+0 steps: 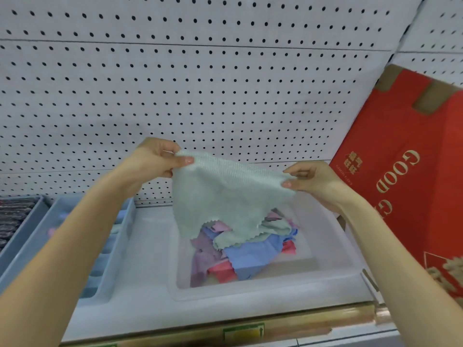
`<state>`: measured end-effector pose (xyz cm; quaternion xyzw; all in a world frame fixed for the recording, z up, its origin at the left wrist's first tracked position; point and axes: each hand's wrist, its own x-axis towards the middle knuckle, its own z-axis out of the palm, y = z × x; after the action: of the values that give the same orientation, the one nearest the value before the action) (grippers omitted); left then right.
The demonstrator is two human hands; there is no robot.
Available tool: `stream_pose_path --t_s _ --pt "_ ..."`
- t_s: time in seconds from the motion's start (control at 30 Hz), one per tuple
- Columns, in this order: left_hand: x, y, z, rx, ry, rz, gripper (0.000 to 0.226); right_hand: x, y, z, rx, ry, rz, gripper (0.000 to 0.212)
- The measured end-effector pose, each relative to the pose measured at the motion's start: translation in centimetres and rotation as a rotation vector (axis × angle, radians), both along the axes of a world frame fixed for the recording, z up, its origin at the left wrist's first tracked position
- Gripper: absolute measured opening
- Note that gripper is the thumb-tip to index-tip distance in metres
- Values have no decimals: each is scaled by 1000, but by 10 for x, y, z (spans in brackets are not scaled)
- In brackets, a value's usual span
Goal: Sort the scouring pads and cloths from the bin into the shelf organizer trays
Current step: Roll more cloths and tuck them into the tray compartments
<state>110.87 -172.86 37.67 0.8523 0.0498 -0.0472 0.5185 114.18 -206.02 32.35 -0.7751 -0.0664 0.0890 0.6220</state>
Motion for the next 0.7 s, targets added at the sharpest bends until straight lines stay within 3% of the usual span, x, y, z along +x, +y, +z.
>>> stream_pose_path --t_s 0.2,0.33,0.53,0.7 --pt "4 -11 0 -139 -94 158 8 -4 -4 13 -67 -9 -135 13" --pt "8 -11 9 -192 -154 214 15 -6 1 32 -75 -59 -158 20" --pt "8 -32 23 -227 -276 194 24 -15 26 74 -11 -16 -64 6" --pt "-7 -70 15 -306 -262 63 24 -29 78 81 140 -19 -36 6"
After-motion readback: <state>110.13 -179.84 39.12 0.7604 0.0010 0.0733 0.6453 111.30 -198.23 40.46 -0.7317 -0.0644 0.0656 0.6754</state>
